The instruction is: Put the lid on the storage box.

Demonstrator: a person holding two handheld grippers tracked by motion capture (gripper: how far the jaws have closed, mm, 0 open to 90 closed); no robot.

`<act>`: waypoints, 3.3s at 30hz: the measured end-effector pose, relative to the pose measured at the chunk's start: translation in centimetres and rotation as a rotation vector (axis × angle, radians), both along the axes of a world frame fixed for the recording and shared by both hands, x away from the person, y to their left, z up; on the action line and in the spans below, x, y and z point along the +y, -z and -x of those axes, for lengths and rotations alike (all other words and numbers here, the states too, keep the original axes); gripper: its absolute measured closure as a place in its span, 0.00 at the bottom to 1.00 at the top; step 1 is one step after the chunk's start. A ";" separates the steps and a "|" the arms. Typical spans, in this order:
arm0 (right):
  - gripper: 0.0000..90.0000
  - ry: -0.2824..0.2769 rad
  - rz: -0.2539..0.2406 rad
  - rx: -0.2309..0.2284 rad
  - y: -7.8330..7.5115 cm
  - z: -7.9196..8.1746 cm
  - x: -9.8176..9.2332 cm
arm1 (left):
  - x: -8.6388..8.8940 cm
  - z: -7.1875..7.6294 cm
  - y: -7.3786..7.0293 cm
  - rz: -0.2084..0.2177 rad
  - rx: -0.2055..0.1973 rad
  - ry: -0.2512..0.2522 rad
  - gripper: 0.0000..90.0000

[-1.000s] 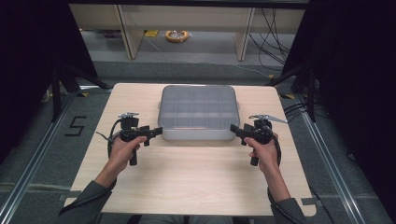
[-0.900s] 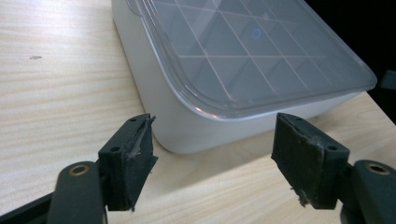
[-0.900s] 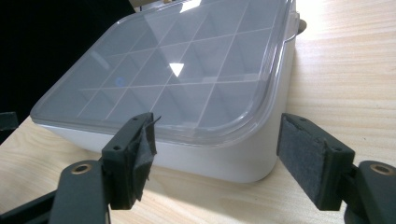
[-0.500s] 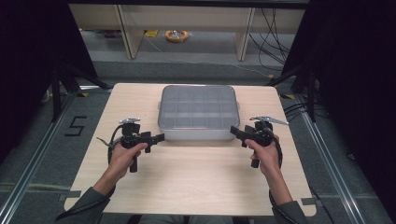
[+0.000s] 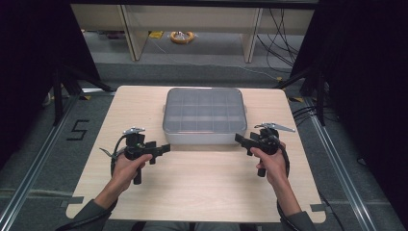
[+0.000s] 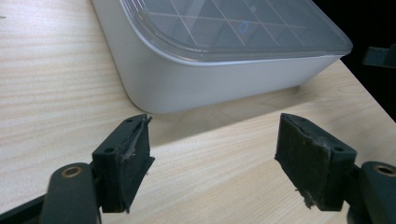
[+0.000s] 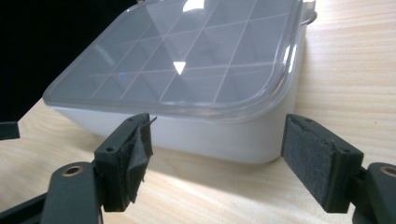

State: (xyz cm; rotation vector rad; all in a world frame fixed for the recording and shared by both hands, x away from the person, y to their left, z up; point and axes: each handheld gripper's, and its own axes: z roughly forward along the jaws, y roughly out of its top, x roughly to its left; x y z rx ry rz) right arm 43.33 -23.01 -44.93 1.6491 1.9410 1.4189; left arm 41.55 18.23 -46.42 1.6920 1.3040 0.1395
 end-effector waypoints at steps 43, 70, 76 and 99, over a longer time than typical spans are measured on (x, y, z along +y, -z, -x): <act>0.18 -0.130 0.064 -0.010 3.1 8.1 0.2 | -2.1 7.8 3.0 -0.100 -0.049 0.237 0.17; 0.18 -0.244 0.118 0.025 4.0 13.5 1.1 | -3.5 12.2 3.8 -0.141 -0.049 0.329 0.17; 0.18 -0.264 0.066 0.067 4.2 14.7 1.7 | -3.7 12.7 3.7 -0.136 -0.049 0.341 0.17; 0.18 -0.277 0.090 0.081 4.6 16.0 1.5 | -3.7 13.0 3.8 -0.136 -0.051 0.347 0.17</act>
